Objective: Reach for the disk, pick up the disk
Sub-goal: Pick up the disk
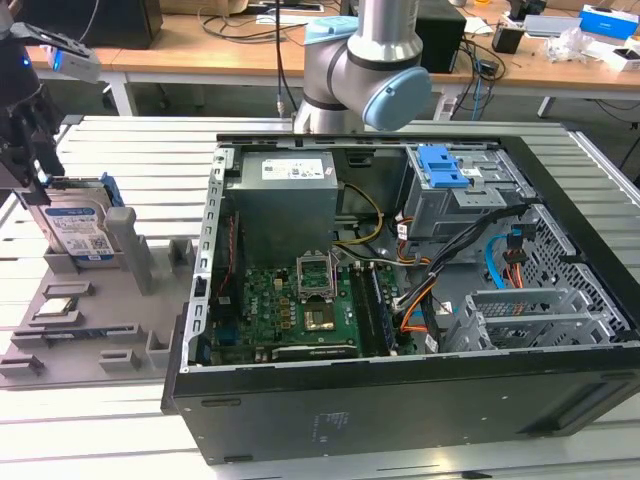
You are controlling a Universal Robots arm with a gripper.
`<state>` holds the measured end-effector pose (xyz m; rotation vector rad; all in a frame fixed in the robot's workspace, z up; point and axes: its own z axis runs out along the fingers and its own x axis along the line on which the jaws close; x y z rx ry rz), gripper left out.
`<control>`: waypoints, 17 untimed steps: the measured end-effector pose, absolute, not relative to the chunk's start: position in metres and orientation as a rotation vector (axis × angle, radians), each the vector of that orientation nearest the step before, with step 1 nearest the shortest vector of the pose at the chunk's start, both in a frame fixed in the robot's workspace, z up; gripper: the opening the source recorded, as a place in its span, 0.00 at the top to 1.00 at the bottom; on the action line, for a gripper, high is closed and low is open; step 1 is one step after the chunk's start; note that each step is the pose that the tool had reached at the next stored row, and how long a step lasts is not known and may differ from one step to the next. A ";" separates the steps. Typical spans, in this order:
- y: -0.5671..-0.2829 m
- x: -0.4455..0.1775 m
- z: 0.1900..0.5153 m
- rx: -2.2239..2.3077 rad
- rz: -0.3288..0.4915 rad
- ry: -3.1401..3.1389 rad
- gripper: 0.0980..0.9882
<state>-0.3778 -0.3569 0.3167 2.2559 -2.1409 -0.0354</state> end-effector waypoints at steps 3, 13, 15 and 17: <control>-0.357 -0.377 0.313 2.256 -0.035 -2.141 0.44; -0.357 -0.377 0.306 2.256 -0.035 -2.141 0.44; -0.357 -0.377 0.304 2.256 -0.035 -2.141 0.44; -0.357 -0.377 0.301 2.256 -0.035 -2.141 0.44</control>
